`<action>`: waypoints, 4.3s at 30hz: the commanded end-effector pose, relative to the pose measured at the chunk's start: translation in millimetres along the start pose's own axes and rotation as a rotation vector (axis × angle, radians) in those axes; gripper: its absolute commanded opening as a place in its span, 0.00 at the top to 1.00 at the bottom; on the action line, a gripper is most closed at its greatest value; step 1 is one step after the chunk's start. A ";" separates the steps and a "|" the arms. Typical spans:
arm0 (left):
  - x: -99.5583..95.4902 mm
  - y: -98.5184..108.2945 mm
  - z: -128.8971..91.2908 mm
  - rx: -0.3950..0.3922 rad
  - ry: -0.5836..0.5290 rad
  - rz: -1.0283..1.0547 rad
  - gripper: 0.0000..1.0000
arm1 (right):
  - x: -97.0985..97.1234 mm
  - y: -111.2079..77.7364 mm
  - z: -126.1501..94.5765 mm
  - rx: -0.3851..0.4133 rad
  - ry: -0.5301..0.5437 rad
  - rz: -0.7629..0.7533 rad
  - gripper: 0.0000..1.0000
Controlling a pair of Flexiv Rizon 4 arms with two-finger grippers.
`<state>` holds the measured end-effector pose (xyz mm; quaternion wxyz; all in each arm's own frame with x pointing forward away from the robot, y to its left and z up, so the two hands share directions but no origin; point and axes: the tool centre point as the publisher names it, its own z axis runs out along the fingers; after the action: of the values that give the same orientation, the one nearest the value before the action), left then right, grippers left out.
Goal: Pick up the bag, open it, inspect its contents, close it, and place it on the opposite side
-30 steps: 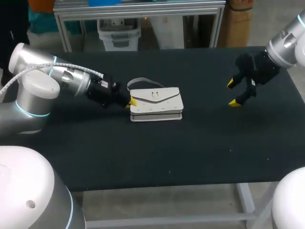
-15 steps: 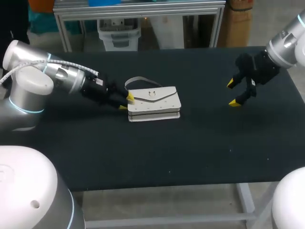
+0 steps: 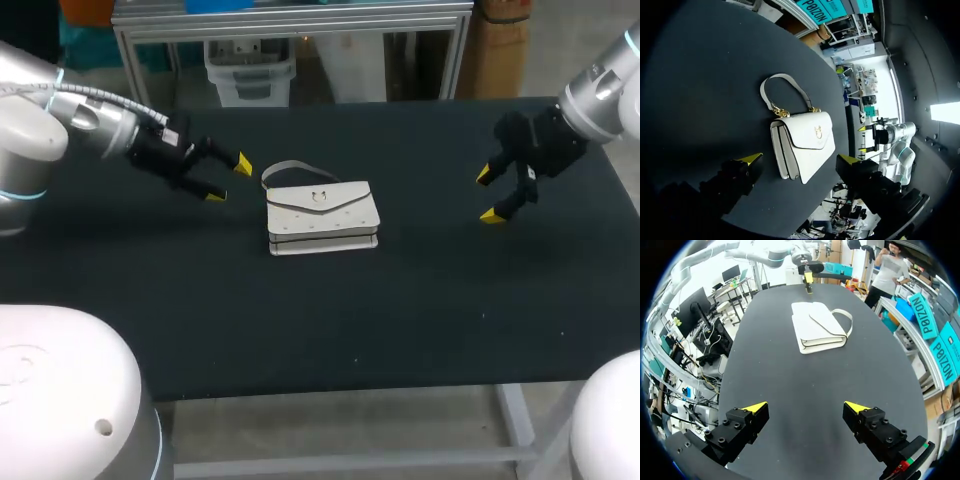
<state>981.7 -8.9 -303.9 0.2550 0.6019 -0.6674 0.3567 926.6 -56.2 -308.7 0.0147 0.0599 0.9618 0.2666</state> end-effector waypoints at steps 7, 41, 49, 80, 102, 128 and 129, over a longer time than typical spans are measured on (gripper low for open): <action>3.0 -21.1 -33.2 -0.062 -0.142 0.088 0.00 | 4.7 23.9 2.3 0.020 -0.039 -0.150 0.00; 6.7 -37.5 -56.8 -0.015 -0.260 0.562 0.00 | 41.7 108.9 64.6 0.099 -0.133 -0.480 0.00; -0.7 -40.3 -39.4 -0.005 -0.356 0.770 0.00 | 41.1 118.4 82.0 0.161 -0.168 -0.474 0.00; 20.4 -27.3 16.0 -0.090 -0.371 1.205 0.00 | 53.4 149.8 115.3 0.246 -0.354 -0.554 0.00; 28.0 -20.4 34.7 -0.197 -0.336 1.489 0.00 | 19.9 132.8 136.6 0.358 -0.451 -0.507 0.00; 24.0 -27.2 45.6 -0.303 -0.298 1.569 0.00 | -17.9 148.3 166.1 0.397 -0.502 -0.545 0.38; 23.7 -27.3 45.6 -0.305 -0.299 1.569 0.00 | -18.5 148.9 166.1 0.399 -0.507 -0.547 0.41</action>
<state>1005.8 -58.6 -308.5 -0.0847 -0.0403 -0.9627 0.2537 969.3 146.9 -370.6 0.3049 -0.1349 0.9418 0.0434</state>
